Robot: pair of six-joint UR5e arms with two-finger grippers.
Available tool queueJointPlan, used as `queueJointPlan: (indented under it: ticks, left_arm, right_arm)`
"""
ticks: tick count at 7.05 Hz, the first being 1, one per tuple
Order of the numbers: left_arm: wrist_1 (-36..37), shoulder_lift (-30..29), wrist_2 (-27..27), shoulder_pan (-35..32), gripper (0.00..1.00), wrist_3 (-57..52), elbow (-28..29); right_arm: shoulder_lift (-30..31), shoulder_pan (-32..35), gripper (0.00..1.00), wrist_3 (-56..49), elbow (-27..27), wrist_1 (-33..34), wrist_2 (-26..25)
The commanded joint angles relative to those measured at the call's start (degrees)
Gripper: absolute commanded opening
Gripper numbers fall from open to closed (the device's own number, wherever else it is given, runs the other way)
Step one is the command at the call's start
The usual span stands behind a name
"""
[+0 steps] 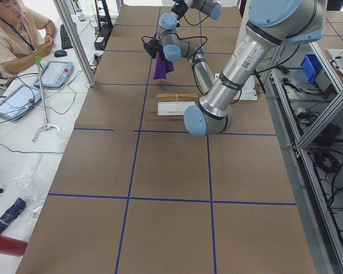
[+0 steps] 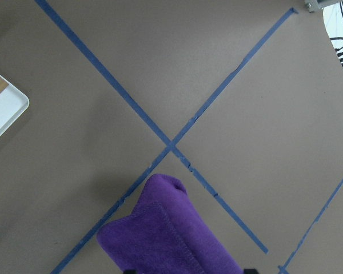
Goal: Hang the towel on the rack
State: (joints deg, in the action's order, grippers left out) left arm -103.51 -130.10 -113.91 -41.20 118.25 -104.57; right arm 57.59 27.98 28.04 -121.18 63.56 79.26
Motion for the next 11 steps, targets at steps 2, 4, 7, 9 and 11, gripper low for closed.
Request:
queueJointPlan:
  ticks: [2,4,7,9,11]
  left_arm:
    - [0.8,-2.7,-1.4,-0.5,0.69,-0.2,3.0]
    - [0.8,-2.4,-1.5,-0.1,0.69,0.2,2.9]
    - [1.4,-2.1,-1.7,0.2,0.69,0.0,2.4]
    - [1.4,-2.3,-1.9,1.3,0.70,0.1,2.2]
    - [1.3,-2.4,-1.8,2.7,0.70,0.5,2.1]
  right_arm:
    - [-0.4,-2.6,0.00,0.0,-0.6,-0.1,-2.8]
    - [-0.3,-2.7,0.00,0.0,-0.6,-1.2,-3.6]
    - [0.2,-2.7,0.00,-0.2,0.0,-1.2,-6.7]
    - [-0.3,-3.5,0.00,0.0,0.7,-1.5,-9.0]
    - [-0.7,-3.5,0.00,0.0,0.6,-1.5,-9.8]
